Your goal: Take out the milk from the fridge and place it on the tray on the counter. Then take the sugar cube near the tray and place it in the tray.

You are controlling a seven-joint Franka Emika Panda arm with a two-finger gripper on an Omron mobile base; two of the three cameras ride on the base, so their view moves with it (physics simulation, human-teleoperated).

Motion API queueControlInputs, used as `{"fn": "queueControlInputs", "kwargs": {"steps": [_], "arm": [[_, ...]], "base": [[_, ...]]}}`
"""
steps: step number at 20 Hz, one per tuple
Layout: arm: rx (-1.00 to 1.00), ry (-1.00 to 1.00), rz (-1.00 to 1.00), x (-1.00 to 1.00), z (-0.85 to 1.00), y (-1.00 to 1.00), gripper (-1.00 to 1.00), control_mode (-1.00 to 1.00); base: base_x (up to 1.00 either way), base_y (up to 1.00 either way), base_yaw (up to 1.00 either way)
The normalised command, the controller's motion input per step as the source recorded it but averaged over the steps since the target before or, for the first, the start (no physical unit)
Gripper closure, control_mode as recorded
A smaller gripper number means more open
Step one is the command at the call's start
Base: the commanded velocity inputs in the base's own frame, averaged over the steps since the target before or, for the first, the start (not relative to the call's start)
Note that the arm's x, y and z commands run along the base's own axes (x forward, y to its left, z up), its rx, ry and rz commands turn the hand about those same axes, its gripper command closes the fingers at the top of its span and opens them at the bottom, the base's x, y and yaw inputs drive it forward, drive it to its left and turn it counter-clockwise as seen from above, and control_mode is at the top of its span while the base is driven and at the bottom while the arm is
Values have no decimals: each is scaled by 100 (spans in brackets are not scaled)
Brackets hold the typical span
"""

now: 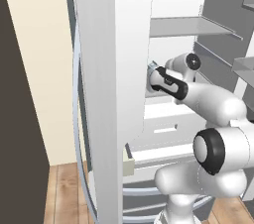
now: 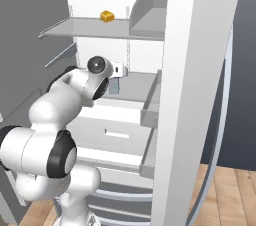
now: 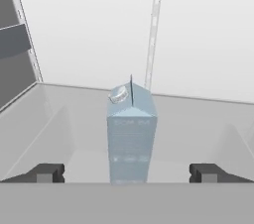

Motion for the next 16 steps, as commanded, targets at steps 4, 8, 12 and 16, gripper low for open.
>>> {"fn": "queueControlInputs", "kwargs": {"steps": [4, 8, 12, 16], "arm": [[0, -1, 0, 7, -26, 0, -100, -100], [0, 0, 0, 23, -23, 0, -100, -100], [0, 0, 0, 31, -6, 0, -100, -100], [0, 0, 0, 19, -9, 0, -100, -100]], "base": [[0, 0, 0], [0, 0, 0], [0, 0, 0], [0, 0, 0]]}}
